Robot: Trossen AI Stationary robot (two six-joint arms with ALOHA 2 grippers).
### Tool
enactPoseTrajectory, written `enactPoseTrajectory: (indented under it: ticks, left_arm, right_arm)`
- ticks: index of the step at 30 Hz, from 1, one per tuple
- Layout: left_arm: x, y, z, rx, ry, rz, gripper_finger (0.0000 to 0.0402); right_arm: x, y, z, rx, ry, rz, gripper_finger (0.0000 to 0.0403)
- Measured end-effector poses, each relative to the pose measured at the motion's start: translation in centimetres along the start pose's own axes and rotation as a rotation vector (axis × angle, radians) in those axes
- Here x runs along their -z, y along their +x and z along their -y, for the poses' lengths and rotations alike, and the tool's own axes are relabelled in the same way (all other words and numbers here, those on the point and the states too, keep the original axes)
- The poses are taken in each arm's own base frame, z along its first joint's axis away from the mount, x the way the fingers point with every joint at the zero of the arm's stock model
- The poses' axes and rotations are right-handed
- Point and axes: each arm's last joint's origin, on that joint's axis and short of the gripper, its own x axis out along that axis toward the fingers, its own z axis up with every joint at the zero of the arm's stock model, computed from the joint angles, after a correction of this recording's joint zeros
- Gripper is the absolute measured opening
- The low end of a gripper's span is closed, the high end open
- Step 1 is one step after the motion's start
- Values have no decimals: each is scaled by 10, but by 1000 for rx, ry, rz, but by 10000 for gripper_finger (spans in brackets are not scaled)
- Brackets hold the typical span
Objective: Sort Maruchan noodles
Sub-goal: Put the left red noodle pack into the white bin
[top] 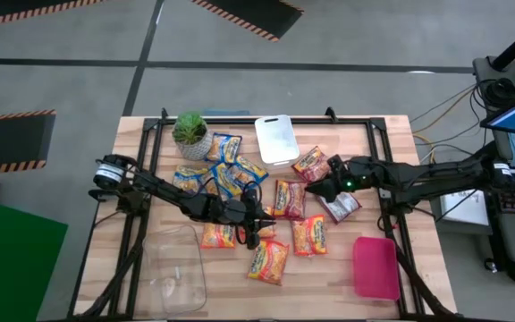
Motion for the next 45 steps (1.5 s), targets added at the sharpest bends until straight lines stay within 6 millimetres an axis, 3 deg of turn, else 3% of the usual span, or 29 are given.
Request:
enactPoseTrajectory:
  ticks: [7, 14, 24, 33, 45]
  left_arm:
    - [0, 0, 0, 0, 0, 0, 39]
    - [0, 0, 0, 1, 3, 0, 39]
    - [2, 0, 0, 0, 4, -5, 39]
    - [7, 1, -1, 2, 2, 5, 39]
    - [39, 29, -4, 13, -25, 35, 39]
  right_arm:
    - [-7, 12, -10, 95, 4, -137, 187]
    - [-8, 11, -11, 261, 25, -266, 187]
    - [-4, 13, -5, 330, 33, -317, 187]
    - [1, 26, 3, 382, 28, -358, 187]
    - [4, 34, 8, 409, 10, -382, 187]
